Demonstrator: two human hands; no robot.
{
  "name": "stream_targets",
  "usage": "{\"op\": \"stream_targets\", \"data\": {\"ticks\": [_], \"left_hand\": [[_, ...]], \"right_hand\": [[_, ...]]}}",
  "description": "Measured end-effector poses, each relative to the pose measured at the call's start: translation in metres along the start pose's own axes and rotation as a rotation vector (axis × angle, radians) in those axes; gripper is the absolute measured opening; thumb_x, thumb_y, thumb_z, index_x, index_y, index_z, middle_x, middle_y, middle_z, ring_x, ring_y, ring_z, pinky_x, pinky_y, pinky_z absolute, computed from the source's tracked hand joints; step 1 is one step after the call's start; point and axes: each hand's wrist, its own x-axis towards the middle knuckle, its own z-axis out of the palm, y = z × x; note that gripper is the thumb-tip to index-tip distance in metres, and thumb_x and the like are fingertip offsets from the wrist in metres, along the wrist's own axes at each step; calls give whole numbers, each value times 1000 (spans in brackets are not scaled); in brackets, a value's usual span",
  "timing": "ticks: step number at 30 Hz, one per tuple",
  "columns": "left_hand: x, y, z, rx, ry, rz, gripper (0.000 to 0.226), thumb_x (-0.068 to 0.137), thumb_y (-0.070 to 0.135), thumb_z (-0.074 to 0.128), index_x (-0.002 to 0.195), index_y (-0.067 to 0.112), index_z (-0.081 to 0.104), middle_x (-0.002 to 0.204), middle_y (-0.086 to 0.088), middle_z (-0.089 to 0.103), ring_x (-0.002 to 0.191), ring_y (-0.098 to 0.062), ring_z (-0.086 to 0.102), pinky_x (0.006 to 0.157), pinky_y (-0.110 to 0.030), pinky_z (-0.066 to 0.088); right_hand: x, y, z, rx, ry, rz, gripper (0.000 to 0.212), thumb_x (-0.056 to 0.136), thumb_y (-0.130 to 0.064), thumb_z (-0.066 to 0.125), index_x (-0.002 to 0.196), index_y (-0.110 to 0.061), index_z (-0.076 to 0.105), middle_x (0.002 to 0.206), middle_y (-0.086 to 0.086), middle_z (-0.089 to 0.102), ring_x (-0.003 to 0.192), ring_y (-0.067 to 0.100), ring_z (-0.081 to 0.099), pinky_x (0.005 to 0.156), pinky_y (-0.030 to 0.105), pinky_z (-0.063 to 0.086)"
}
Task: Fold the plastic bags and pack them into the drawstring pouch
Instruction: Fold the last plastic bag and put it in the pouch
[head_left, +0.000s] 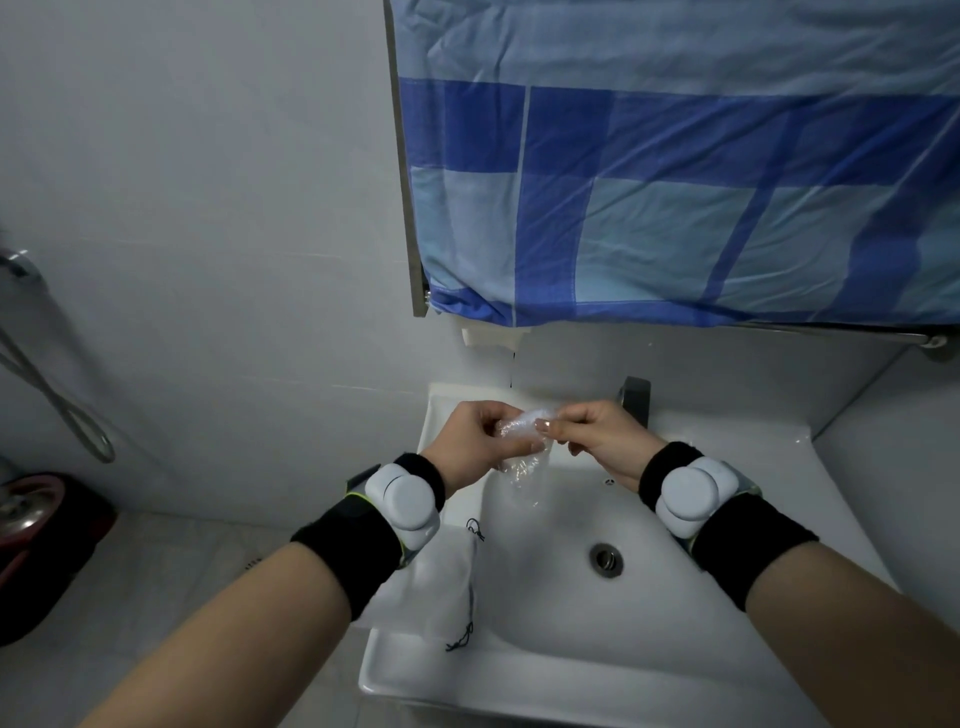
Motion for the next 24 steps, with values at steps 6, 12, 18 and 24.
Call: {"op": "stream_targets", "data": {"ticks": [6,12,18,24], "left_hand": [[7,-21,6,7,-19,-31,11,75,11,77,79,16,68,65,5,59,57,-2,52,58,-17,45],[14,-43,13,-75,-92,-100,13,78,5,72,88,9,65,74,1,61,67,-5,57,72,-19,48],[18,-68,25,-67,-93,-193,25,69,6,80,84,14,63,77,-7,61,70,-16,57,75,-34,50],[21,-93,31,-29,-20,-259,57,57,10,87,103,22,55,86,-16,62,73,-21,57,74,-38,51]], "right_hand": [[2,21,6,116,85,67,10,76,-13,74,70,-9,67,60,4,58,54,9,49,53,19,39],[1,41,6,252,52,163,27,79,-11,72,104,-8,63,70,3,63,53,11,49,52,22,39],[6,70,7,131,133,209,21,75,-15,76,91,-3,71,61,0,58,52,11,43,48,16,37],[5,92,14,151,104,269,18,79,-12,72,93,-1,70,58,1,54,52,11,39,49,17,34]]}}
